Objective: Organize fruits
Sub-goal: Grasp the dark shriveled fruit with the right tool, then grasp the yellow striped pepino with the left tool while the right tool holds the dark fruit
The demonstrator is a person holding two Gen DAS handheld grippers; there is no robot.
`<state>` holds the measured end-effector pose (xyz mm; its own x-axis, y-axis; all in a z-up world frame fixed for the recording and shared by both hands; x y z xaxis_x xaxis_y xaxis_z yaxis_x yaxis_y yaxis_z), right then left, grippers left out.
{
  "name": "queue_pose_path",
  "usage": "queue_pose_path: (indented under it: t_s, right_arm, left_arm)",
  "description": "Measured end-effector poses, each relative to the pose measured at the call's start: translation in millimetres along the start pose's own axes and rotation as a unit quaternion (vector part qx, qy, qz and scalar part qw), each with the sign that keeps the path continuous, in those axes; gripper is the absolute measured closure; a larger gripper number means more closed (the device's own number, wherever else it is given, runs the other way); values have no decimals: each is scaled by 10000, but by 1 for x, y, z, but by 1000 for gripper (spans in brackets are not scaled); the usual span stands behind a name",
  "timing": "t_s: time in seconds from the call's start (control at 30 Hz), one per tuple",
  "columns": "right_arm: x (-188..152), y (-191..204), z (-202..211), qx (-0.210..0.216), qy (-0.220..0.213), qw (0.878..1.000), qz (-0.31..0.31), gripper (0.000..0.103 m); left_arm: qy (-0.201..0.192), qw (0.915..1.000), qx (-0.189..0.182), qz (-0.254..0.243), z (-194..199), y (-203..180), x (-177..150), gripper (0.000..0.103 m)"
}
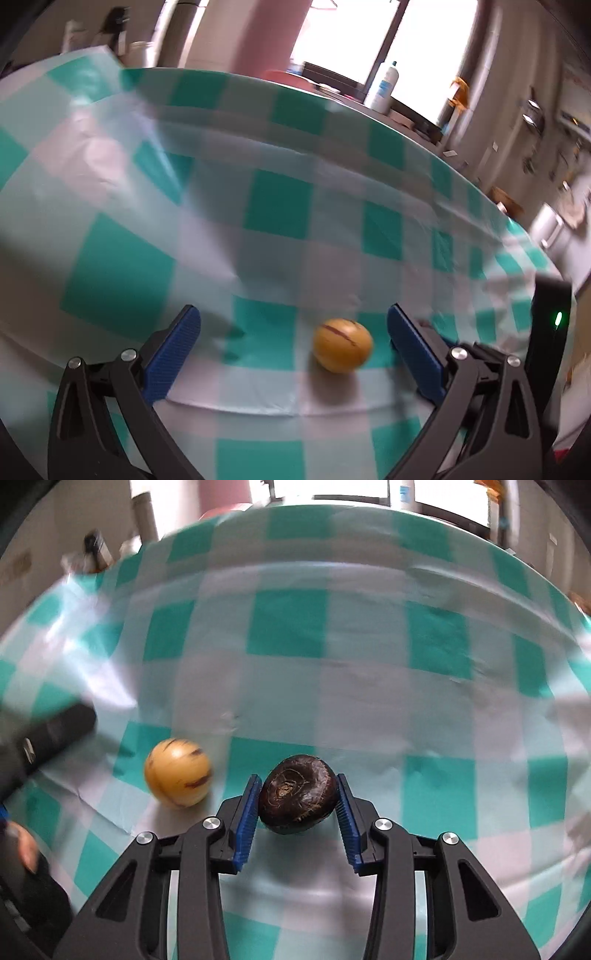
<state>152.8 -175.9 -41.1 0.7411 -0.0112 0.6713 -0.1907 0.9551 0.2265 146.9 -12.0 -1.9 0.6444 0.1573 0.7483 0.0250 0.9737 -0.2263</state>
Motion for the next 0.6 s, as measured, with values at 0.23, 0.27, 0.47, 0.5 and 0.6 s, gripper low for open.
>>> queue_pose_path:
  t_s: [0.23,0.27,0.47,0.5,0.6]
  right_arm:
    - [0,-45,22,349,-618,9892,-1285,63]
    - [-1,-49,24,345,-679,9878,-1361,63]
    - [1,-61,23,430,-727,9818,-1700,63]
    - [10,-62,19,451,-708,9816,-1713,63]
    - [9,-60,19,497,-669,9822,-1686,63]
  left_arm:
    - [281,9981,46,-546,-11,-26,-20,2]
    - [358,9974,91,-613,-16,-29,-23,2]
    - [566,9942,187,-893,-29,-38,-28,2]
    - [605,9926,210,-1031,-32,-44,-30,2]
    - [653,9882,358,-1338,-37,-55,-33,8]
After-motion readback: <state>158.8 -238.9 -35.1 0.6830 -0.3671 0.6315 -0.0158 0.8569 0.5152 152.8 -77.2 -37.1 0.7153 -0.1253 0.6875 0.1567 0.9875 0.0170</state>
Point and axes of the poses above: each gripper's, at about its wrist camera, not at the fingertips, and z roughly against the way its jaws point, y to its left, x to its top, the point moved 7 cm from there along -z, roughly the way its jaws point, and after that the axes turned 7 degrees about x, right-handed, at the moved point
